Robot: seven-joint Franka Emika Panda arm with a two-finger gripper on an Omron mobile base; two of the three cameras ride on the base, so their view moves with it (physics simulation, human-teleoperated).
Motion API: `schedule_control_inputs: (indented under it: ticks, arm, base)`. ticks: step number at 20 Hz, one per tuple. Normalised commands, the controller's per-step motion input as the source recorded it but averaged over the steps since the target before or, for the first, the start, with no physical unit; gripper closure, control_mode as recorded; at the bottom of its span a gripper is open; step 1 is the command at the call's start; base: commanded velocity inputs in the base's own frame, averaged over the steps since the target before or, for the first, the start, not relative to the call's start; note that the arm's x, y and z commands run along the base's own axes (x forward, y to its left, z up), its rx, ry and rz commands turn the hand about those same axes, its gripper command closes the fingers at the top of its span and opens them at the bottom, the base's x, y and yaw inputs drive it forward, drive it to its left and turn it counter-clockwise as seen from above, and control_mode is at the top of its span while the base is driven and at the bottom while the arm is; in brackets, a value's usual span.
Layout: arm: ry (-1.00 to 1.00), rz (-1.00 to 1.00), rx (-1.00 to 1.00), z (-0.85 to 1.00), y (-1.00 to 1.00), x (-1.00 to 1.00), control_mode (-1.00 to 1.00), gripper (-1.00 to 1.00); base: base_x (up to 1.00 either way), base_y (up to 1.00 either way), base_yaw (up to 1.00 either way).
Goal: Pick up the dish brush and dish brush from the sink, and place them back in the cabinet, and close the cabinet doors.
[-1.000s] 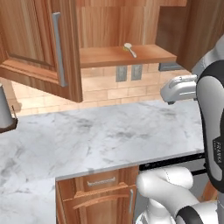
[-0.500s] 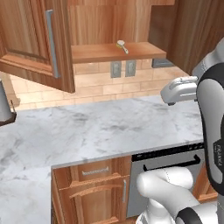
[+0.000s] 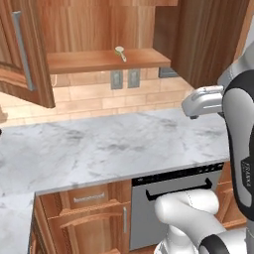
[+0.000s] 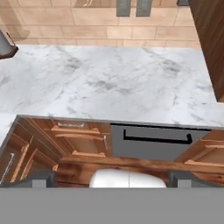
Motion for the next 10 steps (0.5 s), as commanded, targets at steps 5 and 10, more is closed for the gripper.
schedule_control_inputs:
  ticks: [5, 10]
  arm:
    - [0.0, 0.0, 0.0, 0.0, 0.0, 0.0, 1.0, -1.0]
    - [0.0, 0.0, 0.0, 0.0, 0.0, 0.0, 1.0, -1.0]
  base:
    - [-0.25, -0.42, 0.0]
    - [-0.37, -0.33, 0.0]
